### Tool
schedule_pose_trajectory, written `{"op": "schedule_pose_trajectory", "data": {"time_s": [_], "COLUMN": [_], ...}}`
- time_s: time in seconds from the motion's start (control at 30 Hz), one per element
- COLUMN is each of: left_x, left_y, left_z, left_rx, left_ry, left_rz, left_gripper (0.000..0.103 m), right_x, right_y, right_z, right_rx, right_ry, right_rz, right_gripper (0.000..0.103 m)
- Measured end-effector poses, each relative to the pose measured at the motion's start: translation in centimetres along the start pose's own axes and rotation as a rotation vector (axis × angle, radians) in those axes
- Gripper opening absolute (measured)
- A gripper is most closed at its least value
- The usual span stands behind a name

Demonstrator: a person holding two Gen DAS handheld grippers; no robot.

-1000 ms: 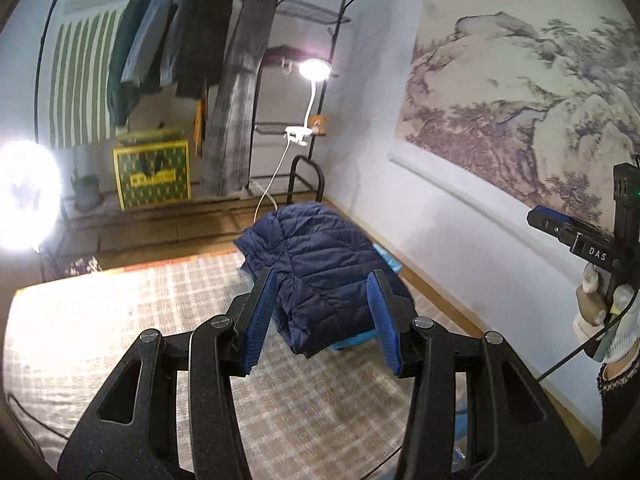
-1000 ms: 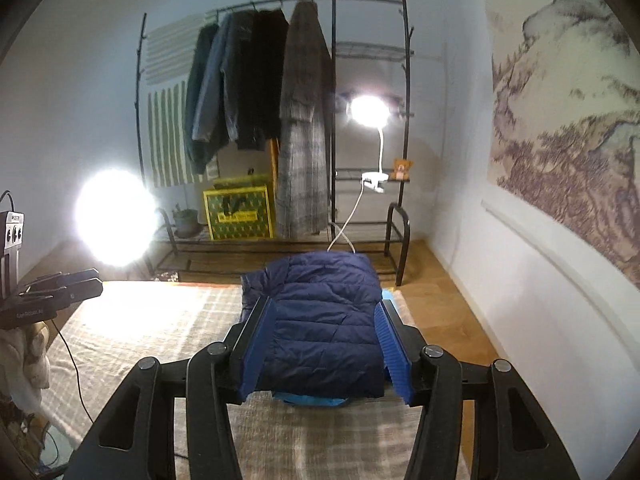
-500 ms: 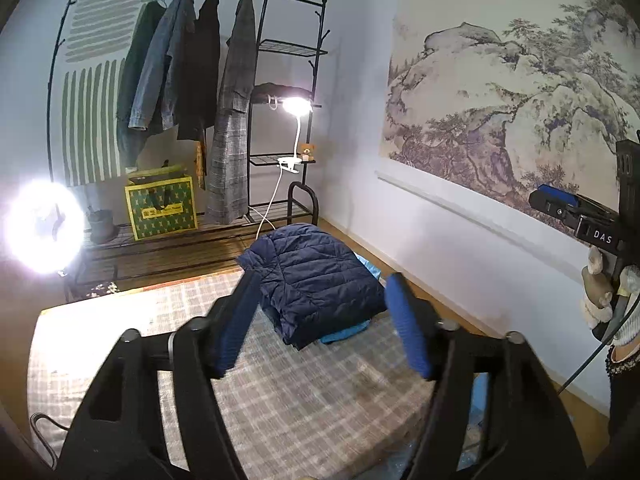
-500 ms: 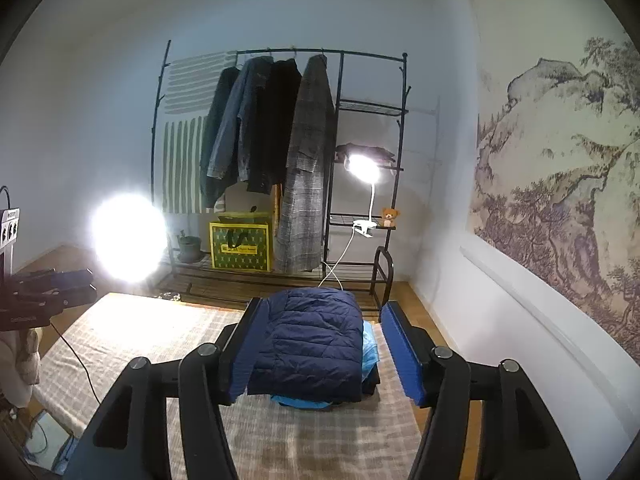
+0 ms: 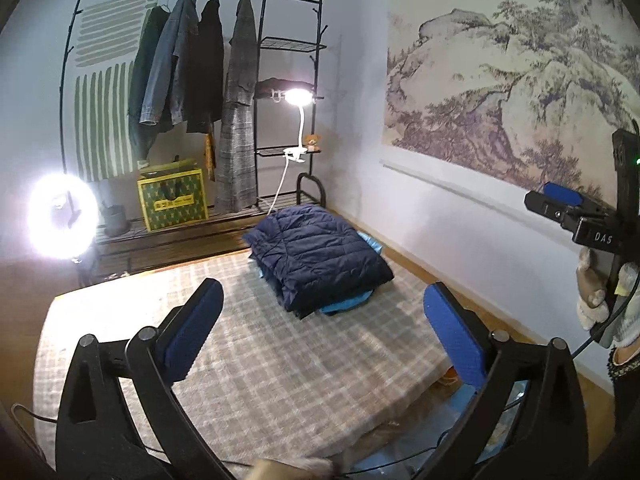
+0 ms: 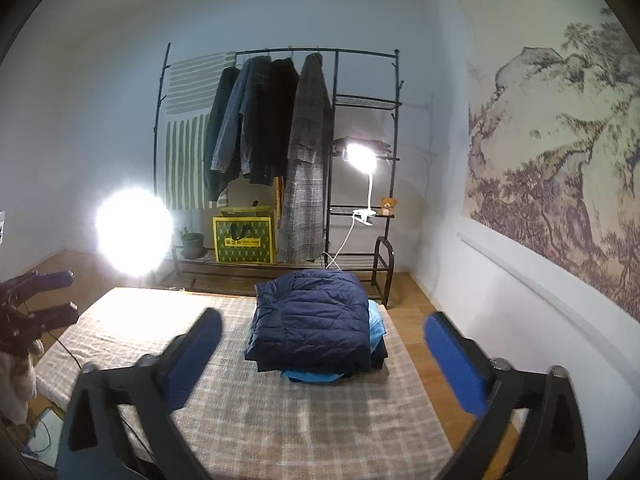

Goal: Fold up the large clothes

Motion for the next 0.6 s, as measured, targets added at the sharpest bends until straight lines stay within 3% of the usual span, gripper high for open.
{"op": "schedule_pose_trajectory", "data": {"time_s": [0.27, 0.6], "left_x": [-0.6, -1.1], "left_y": [-1.9, -2.5], "left_z": [0.5, 0.4], "left_rx": [0.055, 0.063], "left_ry": [0.061, 0.076], "left_rz": [-0.027, -0.023], "left_gripper": [0.103, 0.103], "right_x": [-1.0, -1.0], "right_y": [-1.1, -2.0], "right_z": [0.1, 0.0], "right_rx": [0.019, 0.022], "right_ry": [-0.024, -0.031], "right_rz": [0.028, 0.01], "right_gripper": [0.103, 0.103]}}
Point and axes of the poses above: each gripper's, at about its wrist camera, not at the fingertips, and z roughly the way its jaws point, x to its left, y to its top, the point moved 6 cm from there along z, roughly the way its jaws point, and after that the axes turned 7 degrees about z, right-handed, at the moved point
